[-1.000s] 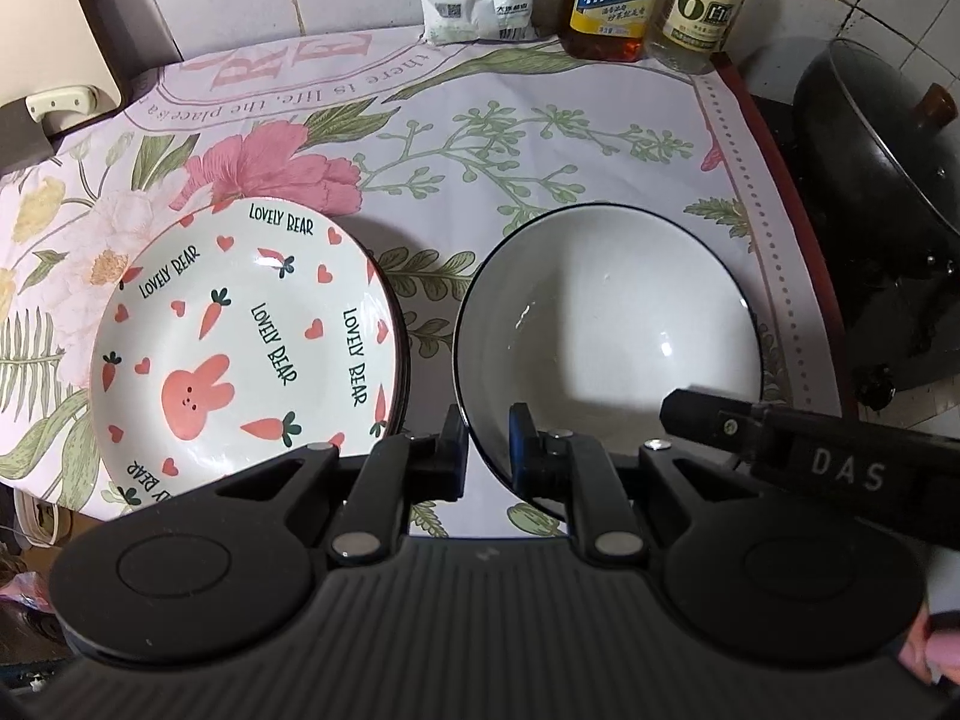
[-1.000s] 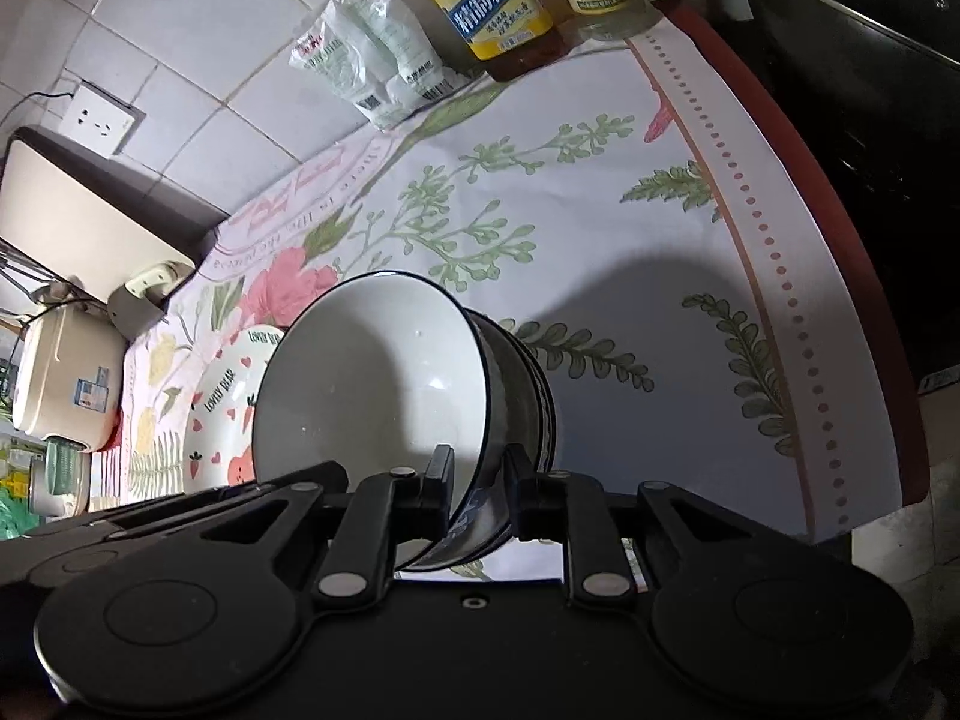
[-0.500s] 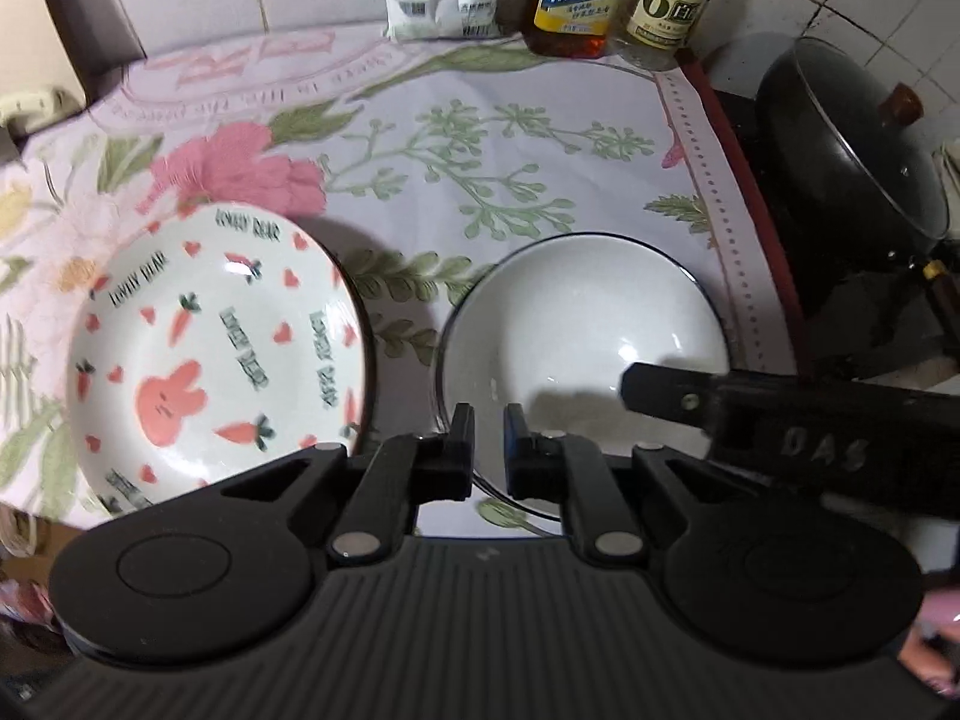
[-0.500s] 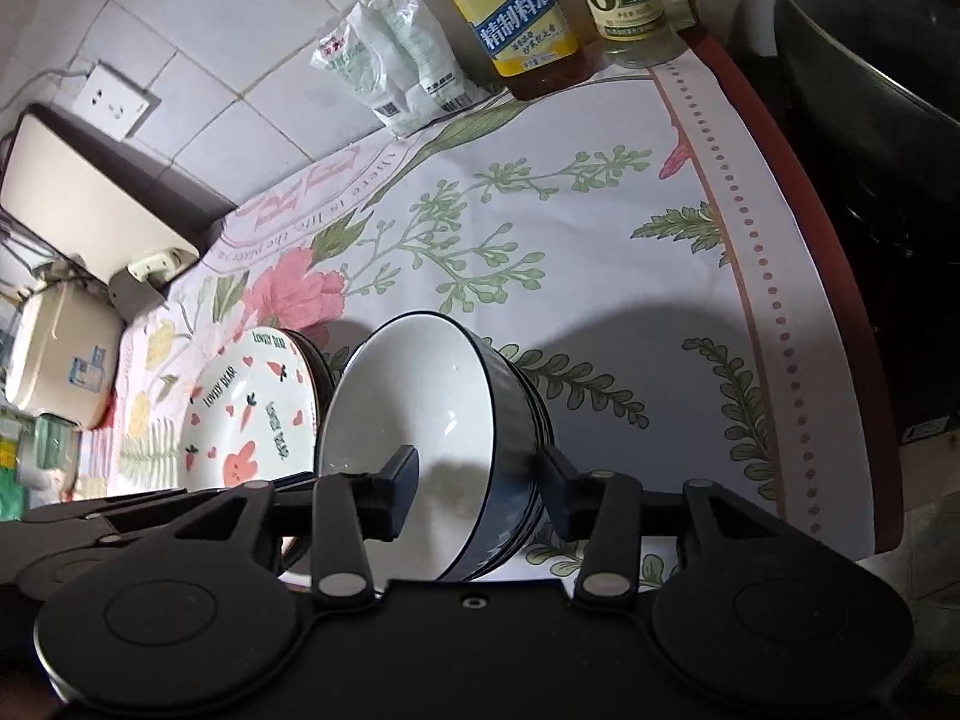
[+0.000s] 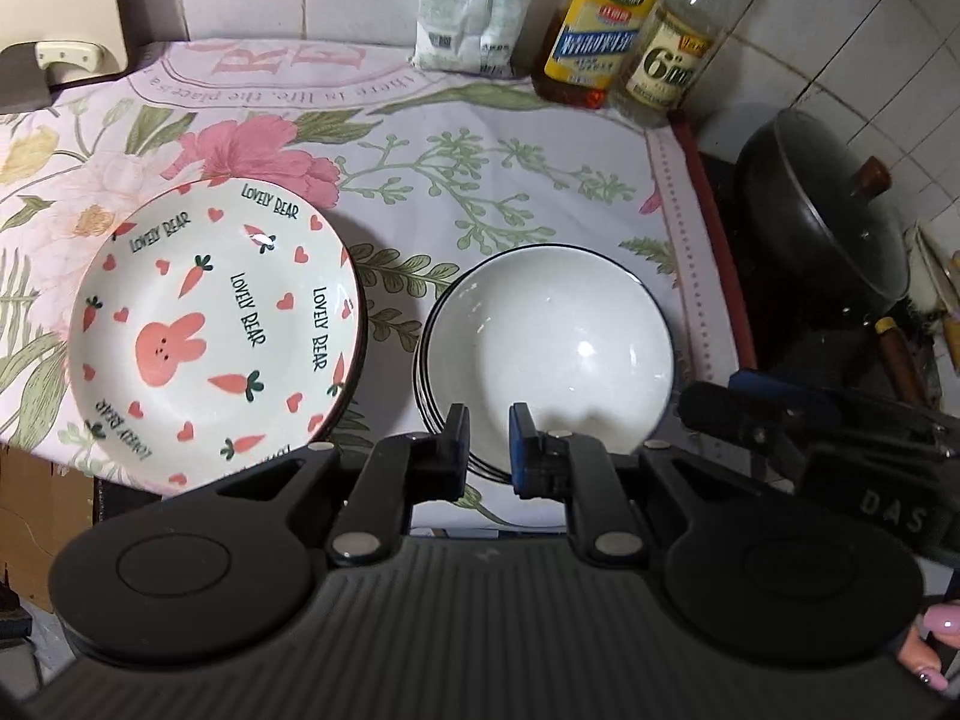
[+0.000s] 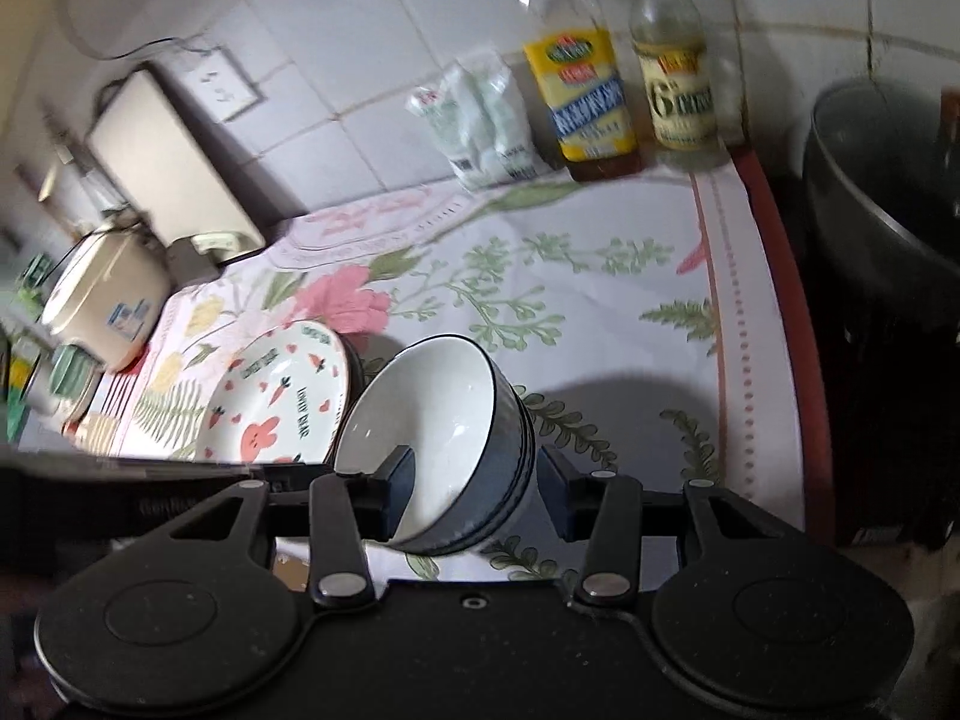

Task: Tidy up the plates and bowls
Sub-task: 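Carry the white bowl over the nested bowls and lower it inside, then regrip the rim of the three stacked bowls with the left gripper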

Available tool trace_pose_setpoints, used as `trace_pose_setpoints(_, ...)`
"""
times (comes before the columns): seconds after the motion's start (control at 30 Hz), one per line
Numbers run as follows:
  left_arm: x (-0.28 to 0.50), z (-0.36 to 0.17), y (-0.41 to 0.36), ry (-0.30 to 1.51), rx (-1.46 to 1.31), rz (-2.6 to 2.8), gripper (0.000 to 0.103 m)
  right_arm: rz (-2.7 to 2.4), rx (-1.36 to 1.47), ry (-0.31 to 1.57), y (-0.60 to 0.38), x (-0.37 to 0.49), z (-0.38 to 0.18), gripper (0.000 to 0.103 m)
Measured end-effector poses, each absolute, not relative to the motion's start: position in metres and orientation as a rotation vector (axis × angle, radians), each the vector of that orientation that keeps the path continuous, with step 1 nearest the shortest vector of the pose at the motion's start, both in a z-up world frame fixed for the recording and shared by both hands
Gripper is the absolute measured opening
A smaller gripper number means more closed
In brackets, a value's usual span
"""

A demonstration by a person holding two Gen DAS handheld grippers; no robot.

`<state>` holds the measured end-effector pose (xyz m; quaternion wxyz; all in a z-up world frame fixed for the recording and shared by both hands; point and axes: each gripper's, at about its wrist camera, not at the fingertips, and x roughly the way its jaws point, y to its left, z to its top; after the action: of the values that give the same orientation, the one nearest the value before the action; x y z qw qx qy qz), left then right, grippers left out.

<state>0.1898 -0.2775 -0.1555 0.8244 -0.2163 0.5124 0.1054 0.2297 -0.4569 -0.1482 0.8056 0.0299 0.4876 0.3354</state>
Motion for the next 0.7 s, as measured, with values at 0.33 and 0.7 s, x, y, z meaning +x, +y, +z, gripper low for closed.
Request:
trace_pose_setpoints(0.33,0.164,-0.13,-0.3,0.996,-0.37,0.221,0.017,0.785,-0.125,0.874,-0.473,0.185,-0.126,0.057)
trace_pose_setpoints(0.7,0.137,-0.13,-0.293,0.951,-0.323,0.178,0.029,0.739,-0.129,0.793,-0.474,0.132,-0.124,0.069)
